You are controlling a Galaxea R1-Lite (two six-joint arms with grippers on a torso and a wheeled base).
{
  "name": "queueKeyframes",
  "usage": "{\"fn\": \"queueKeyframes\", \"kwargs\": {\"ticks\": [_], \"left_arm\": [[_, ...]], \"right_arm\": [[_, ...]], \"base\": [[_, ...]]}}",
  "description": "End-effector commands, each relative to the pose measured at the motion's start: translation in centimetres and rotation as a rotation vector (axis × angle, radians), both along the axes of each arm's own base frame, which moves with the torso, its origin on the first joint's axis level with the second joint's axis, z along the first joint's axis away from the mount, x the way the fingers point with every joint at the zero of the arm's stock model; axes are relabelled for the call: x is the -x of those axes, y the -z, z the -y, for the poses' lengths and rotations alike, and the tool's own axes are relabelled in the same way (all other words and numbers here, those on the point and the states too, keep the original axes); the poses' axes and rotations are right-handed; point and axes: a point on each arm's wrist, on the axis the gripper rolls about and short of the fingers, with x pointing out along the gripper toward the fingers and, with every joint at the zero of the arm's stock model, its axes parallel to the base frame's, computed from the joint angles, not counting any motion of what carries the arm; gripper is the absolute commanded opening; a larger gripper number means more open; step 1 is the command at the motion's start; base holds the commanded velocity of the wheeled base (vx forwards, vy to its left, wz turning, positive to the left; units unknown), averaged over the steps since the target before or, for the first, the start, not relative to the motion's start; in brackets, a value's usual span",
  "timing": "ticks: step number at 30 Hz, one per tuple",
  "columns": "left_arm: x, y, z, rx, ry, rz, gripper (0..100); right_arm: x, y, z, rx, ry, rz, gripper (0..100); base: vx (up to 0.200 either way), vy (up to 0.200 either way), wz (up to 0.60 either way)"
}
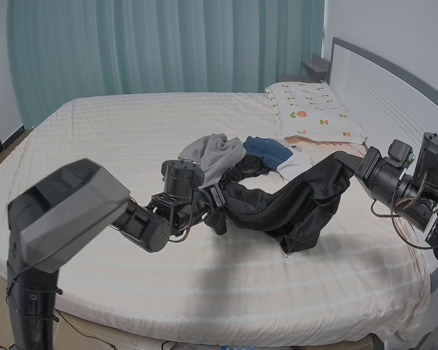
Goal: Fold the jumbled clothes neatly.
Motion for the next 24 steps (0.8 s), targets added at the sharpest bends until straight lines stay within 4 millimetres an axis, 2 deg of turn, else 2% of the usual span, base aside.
{"fn": "queueKeyframes", "kwargs": {"ticks": [1, 3, 5, 6, 8, 12, 15, 20, 24], "left_arm": [[8.1, -13.2, -3.5, 0.086, 0.032, 0.104, 0], [9.7, -15.7, -4.6, 0.105, 0.032, 0.142, 0], [10.9, -17.3, -5.3, 0.117, 0.031, 0.172, 0], [11.0, -17.4, -5.4, 0.118, 0.031, 0.173, 0], [12.4, -18.8, -6.4, 0.122, 0.019, 0.184, 0], [13.3, -19.7, -7.5, 0.114, -0.038, 0.196, 0], [14.2, -19.8, -8.2, 0.111, -0.059, 0.199, 0], [14.6, -17.1, -8.8, 0.066, -0.075, 0.128, 0], [14.8, -15.8, -9.2, 0.051, -0.083, 0.092, 0]], "right_arm": [[-2.5, 0.1, 0.9, 0.03, 0.105, -0.011, 0], [-3.0, -0.1, 1.0, 0.072, 0.15, 0.005, 0], [-3.6, -0.7, 1.0, 0.088, 0.18, 0.038, 0], [-3.7, -0.7, 1.0, 0.091, 0.181, 0.04, 0], [-4.3, -2.7, 0.9, 0.094, 0.215, 0.102, 0], [-4.8, -5.3, 0.7, 0.081, 0.276, 0.184, 0], [-4.9, -4.7, 0.6, 0.103, 0.28, 0.169, 0], [-5.1, -1.6, 0.6, 0.14, 0.259, 0.077, 0], [-5.7, 0.0, 0.2, 0.16, 0.254, 0.029, 0]], "base": [[0.0, 0.0, 0.0], [0.0, 0.0, 0.0], [0.0, 0.0, 0.0], [0.0, 0.0, 0.0], [0.0, 0.0, 0.0], [0.0, 0.0, 0.0], [0.0, 0.0, 0.0], [0.0, 0.0, 0.0], [0.0, 0.0, 0.0]]}}
